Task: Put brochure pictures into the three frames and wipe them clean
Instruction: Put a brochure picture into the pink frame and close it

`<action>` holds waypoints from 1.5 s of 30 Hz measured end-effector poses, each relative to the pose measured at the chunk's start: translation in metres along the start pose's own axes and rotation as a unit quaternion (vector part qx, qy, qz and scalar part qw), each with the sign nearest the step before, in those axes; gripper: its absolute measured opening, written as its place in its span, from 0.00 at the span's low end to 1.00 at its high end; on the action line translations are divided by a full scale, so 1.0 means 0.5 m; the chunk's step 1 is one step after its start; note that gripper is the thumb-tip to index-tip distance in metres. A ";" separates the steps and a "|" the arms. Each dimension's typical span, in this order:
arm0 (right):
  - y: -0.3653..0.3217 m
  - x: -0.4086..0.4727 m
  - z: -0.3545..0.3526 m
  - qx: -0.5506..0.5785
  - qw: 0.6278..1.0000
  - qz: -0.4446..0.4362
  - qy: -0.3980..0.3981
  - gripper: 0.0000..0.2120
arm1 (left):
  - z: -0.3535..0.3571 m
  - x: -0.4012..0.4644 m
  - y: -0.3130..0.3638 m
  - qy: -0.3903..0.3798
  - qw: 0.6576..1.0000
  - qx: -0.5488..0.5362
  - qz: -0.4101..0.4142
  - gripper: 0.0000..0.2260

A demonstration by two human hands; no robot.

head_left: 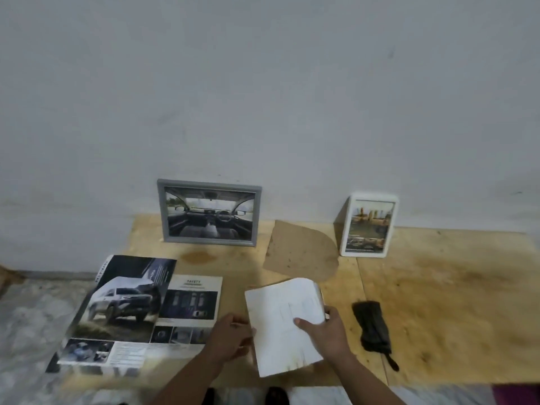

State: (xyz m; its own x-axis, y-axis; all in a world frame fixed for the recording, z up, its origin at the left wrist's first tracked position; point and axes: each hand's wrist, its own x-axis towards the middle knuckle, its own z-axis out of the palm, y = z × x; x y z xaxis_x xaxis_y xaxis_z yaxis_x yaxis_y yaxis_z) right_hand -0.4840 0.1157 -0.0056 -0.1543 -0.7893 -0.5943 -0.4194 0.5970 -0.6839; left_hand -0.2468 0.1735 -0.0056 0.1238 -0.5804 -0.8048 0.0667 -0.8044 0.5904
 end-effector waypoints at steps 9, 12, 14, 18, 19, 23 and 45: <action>0.103 0.061 -0.039 -0.056 0.998 -0.012 -0.025 0.28 | 0.088 0.042 -0.039 0.089 0.995 0.016 0.044 0.09; 0.115 0.068 -0.040 -0.132 0.990 -0.038 -0.043 0.24 | 0.086 0.051 -0.050 0.117 0.988 0.066 0.072 0.10; 0.120 0.073 -0.042 -0.186 0.980 -0.059 -0.034 0.23 | 0.083 0.060 -0.060 0.122 0.986 0.085 0.074 0.10; 0.130 0.083 -0.040 -0.229 0.971 -0.068 -0.022 0.24 | 0.093 0.059 -0.056 0.135 0.984 0.089 0.077 0.16; 0.129 0.084 -0.040 -0.238 0.969 -0.069 -0.022 0.25 | 0.096 0.057 -0.054 0.134 0.984 0.093 0.076 0.19; 0.131 0.084 -0.044 -0.273 0.958 -0.084 -0.024 0.29 | 0.098 0.058 -0.058 0.127 0.979 0.123 0.100 0.21; -0.043 0.312 -0.086 -0.039 0.996 0.073 0.045 0.32 | 0.063 0.077 -0.122 0.130 0.914 0.337 0.186 0.24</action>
State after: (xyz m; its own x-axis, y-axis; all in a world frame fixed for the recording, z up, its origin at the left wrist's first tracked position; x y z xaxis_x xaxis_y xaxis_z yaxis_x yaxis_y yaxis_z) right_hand -0.5376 -0.0263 -0.0654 -0.2961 -0.7074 -0.6418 -0.4551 0.6953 -0.5563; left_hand -0.2772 0.1961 -0.0743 0.2508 -0.8506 -0.4622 -0.6427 -0.5033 0.5775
